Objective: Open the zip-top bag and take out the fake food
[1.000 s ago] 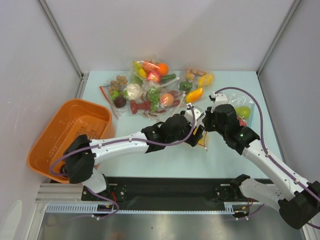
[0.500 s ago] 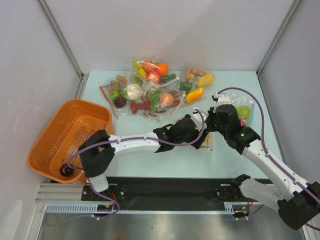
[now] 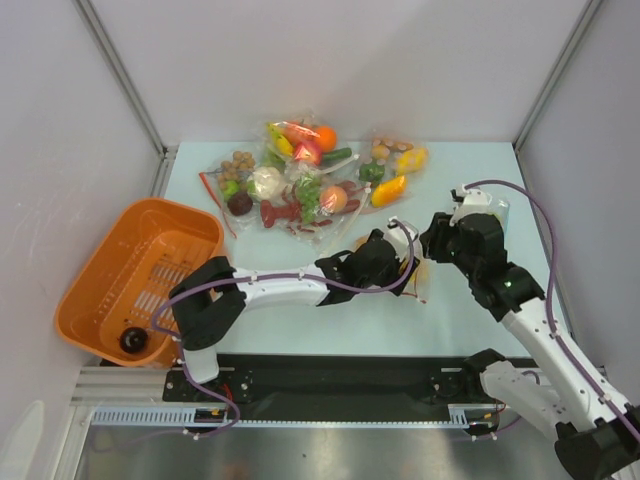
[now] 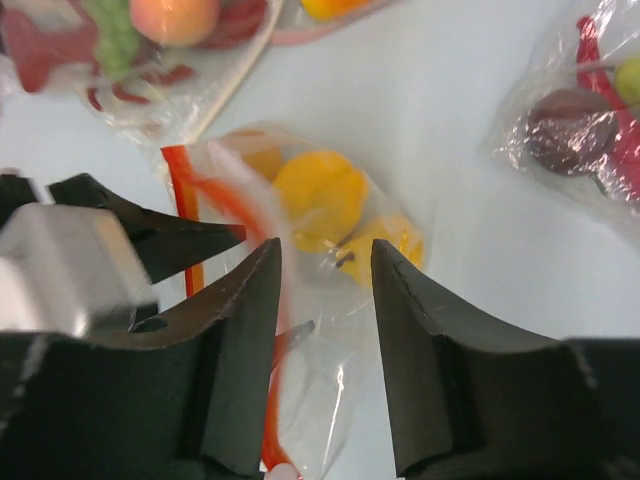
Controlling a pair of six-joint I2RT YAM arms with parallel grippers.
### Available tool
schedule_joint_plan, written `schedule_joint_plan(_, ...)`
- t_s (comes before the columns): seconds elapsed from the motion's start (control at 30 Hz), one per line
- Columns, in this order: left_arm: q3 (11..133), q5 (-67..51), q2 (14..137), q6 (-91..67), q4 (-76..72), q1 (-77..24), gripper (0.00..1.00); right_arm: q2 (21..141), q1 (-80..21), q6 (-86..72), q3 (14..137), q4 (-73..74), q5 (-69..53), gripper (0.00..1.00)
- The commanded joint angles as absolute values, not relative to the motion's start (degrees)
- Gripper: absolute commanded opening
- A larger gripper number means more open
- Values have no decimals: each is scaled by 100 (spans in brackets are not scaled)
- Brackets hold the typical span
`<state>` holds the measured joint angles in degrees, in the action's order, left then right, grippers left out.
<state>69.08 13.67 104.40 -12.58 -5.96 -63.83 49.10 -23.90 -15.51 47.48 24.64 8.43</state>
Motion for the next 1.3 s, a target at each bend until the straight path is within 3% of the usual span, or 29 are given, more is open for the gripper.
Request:
schedule_joint_plan(0.0,6838,1573,10477,-1327,-774,-6311,82,4588,-2233,-1573,5001,2417,466,48)
schedule_joint_plan(0.13,6593,1477,10284,-1318,-992,-6258,82,4579,-1777,-1529,4887,2461,405,53)
schedule_joint_plan(0.37,6328,976,10143,-1283,-1441,-6205,83,5245,-1003,-1801,4167,1400,-720,52)
schedule_joint_plan(0.6,6354,686,10187,-1354,-1810,-6205,84,6089,-932,-1889,3674,800,-861,50)
schedule_joint_plan(0.9,6662,589,10450,-1301,-1872,-6205,85,6275,-940,-2039,3279,659,-1406,49)
schedule_joint_plan(1.27,7048,571,10933,-1274,-1872,-6188,85,6565,-932,-2109,3076,501,-1732,33)
